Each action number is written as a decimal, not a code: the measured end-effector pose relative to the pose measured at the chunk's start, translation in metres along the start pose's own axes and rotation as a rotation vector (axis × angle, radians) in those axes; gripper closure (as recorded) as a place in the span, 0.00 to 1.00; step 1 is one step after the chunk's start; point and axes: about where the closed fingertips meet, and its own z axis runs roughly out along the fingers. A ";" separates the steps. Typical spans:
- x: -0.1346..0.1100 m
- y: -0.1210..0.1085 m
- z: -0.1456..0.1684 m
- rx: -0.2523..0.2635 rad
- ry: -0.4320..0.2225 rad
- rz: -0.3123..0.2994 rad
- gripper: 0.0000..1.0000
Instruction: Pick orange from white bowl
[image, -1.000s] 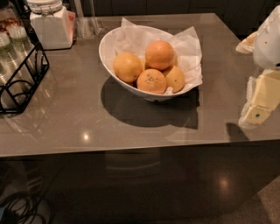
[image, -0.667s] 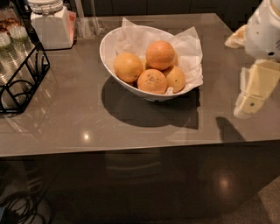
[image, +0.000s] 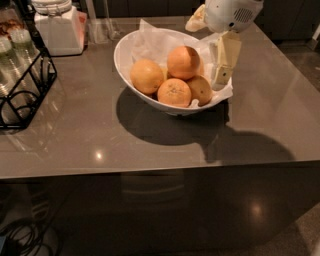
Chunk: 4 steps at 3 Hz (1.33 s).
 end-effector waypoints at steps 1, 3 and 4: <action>-0.014 -0.023 -0.005 0.063 -0.027 -0.022 0.00; -0.012 -0.045 0.010 0.072 -0.060 -0.057 0.00; -0.011 -0.067 0.036 0.025 -0.088 -0.109 0.00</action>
Offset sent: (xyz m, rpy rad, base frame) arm 0.0193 0.0162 0.0127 0.0340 -0.0568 0.0142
